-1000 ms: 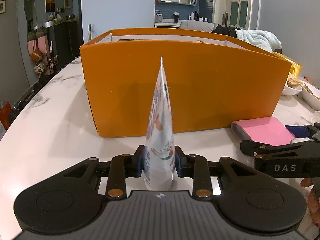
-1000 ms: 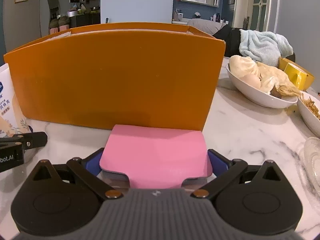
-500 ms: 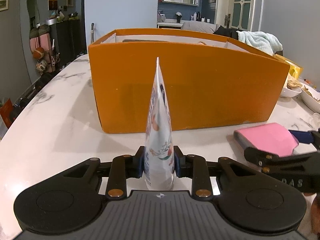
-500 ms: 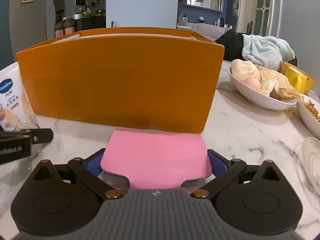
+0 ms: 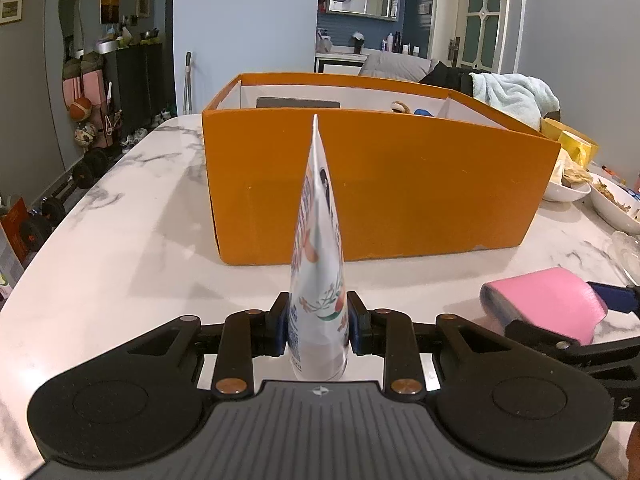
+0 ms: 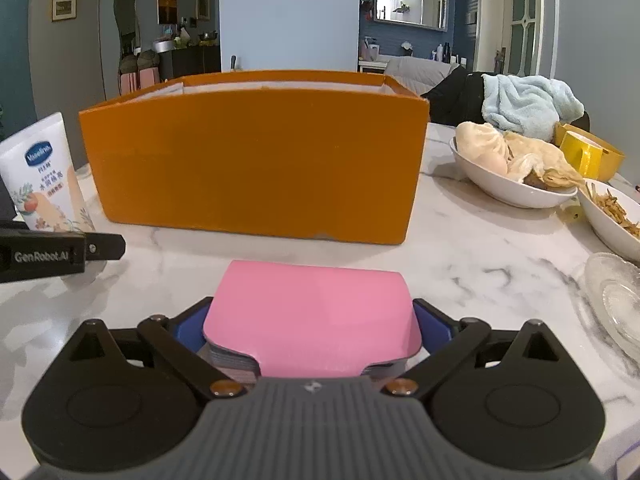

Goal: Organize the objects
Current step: 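Lift the Vaseline tube and pink box and carry both over the orange box, then lower the Vaseline tube with the left gripper while the right lowers the pink box inside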

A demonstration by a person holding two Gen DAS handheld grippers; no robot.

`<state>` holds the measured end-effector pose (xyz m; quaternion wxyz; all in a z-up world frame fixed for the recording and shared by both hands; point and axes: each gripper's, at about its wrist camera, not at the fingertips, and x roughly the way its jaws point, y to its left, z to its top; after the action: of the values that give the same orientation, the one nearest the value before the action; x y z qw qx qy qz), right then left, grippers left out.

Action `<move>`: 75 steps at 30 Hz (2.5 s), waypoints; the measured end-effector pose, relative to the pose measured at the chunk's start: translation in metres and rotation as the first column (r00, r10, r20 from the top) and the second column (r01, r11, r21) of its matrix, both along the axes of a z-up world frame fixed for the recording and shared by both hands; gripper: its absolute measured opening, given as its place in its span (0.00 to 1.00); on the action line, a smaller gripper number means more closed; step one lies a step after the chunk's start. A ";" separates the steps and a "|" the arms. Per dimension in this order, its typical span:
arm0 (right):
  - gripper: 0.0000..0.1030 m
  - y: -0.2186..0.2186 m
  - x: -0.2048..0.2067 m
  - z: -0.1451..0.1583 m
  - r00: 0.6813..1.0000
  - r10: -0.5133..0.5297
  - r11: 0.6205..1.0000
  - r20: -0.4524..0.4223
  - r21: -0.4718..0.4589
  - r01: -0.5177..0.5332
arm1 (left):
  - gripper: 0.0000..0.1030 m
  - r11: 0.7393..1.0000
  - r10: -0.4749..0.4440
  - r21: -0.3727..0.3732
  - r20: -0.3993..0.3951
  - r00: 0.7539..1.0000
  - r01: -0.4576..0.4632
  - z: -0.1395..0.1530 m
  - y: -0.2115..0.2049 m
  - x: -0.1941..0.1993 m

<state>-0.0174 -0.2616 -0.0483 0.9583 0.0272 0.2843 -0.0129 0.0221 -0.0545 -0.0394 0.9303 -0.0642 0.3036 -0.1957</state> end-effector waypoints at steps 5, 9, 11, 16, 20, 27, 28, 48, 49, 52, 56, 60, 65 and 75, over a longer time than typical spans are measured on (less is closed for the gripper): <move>0.97 -0.001 -0.013 0.014 1.000 0.011 1.000 0.023 0.008 -0.012 | 0.32 1.000 -0.002 0.002 0.005 1.000 0.002 0.005 0.005 -0.005; 0.97 -0.002 -0.022 0.031 0.998 0.020 1.000 0.054 0.008 -0.021 | 0.32 1.000 -0.006 -0.003 0.022 1.000 0.006 0.016 0.010 -0.009; 0.97 -0.003 -0.026 0.041 0.997 0.024 1.000 0.074 0.015 -0.026 | 0.32 1.000 -0.007 -0.007 0.037 0.999 0.008 0.023 0.012 -0.012; 0.97 0.000 -0.032 0.067 0.991 0.046 0.999 0.127 0.016 -0.048 | 0.32 1.000 -0.012 -0.017 0.071 0.997 0.014 0.042 0.016 -0.013; 0.97 0.002 -0.029 0.089 0.983 0.066 0.998 0.169 0.004 -0.068 | 0.32 1.000 -0.011 -0.009 0.107 0.994 0.012 0.062 0.016 -0.007; 0.97 -0.001 -0.002 0.125 0.972 0.092 0.996 0.217 -0.017 -0.090 | 0.32 1.000 0.010 0.002 0.159 0.987 -0.010 0.095 0.018 0.019; 0.97 -0.001 0.004 0.130 0.971 0.094 0.996 0.220 -0.018 -0.092 | 0.32 1.000 0.013 0.004 0.168 0.986 -0.014 0.100 0.018 0.025; 0.97 -0.023 0.150 0.125 0.992 0.089 0.988 0.087 0.117 -0.099 | 0.32 0.984 -0.044 0.174 0.058 0.997 0.033 0.107 -0.049 0.171; 0.97 -0.023 0.153 0.122 0.993 0.091 0.988 0.080 0.115 -0.100 | 0.32 0.981 -0.048 0.191 0.056 0.997 0.037 0.106 -0.053 0.176; 0.97 -0.022 0.161 0.116 0.993 0.098 0.989 0.062 0.101 -0.104 | 0.32 0.973 -0.075 0.222 0.027 0.997 0.067 0.103 -0.066 0.190; 0.97 -0.019 0.166 0.108 0.993 0.112 0.990 0.038 0.082 -0.115 | 0.32 0.980 -0.110 0.161 -0.063 0.992 0.118 0.100 -0.069 0.210; 0.97 -0.016 0.170 0.100 0.992 0.126 0.990 0.007 0.060 -0.127 | 0.32 0.982 -0.113 0.135 -0.129 0.985 0.130 0.094 -0.074 0.225; 0.97 -0.017 0.170 0.095 0.991 0.130 0.989 0.000 0.072 -0.130 | 0.32 0.978 -0.138 0.129 -0.199 0.970 0.165 0.085 -0.089 0.236; 0.97 -0.023 0.173 0.086 0.990 0.135 0.986 -0.033 0.102 -0.131 | 0.32 0.964 -0.187 0.131 -0.286 0.940 0.231 0.073 -0.104 0.240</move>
<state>0.1553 -0.2850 0.0374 0.9486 0.0555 0.3049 0.0646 0.2622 -0.1590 0.0337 0.8559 0.0182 0.4481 -0.2575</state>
